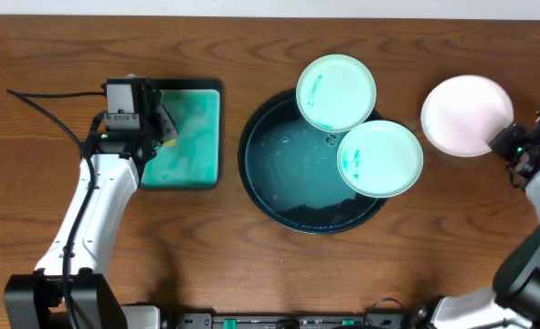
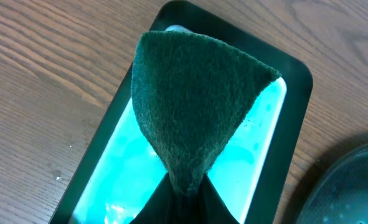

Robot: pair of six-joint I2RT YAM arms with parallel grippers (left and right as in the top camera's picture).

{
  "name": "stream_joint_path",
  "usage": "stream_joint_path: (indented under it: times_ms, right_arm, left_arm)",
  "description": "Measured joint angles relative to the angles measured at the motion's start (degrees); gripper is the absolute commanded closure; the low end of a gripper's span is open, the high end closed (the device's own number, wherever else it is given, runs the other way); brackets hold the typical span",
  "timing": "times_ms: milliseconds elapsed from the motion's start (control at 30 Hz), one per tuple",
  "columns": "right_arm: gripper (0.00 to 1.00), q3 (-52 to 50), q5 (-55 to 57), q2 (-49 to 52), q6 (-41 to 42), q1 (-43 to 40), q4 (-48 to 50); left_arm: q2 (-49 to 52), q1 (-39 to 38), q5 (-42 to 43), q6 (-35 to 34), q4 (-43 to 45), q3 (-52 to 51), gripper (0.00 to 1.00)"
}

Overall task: Clean dirty plates on tray and stack at the side
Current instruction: 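Carry the white plate right and set it on the table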

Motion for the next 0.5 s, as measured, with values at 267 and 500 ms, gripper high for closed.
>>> stream_joint_path:
  times_ms: [267,500]
  right_arm:
    - [0.99,-0.52,0.17,8.59,3.52,0.02,9.66]
    - [0.80,-0.33,0.09,8.66,5.20,0.07,11.17]
  left_arm:
    - [0.00,0.00,0.02,0.00,-0.07,0.00,0.93]
    - [0.00,0.00,0.00,0.00,-0.04,-0.02,0.93]
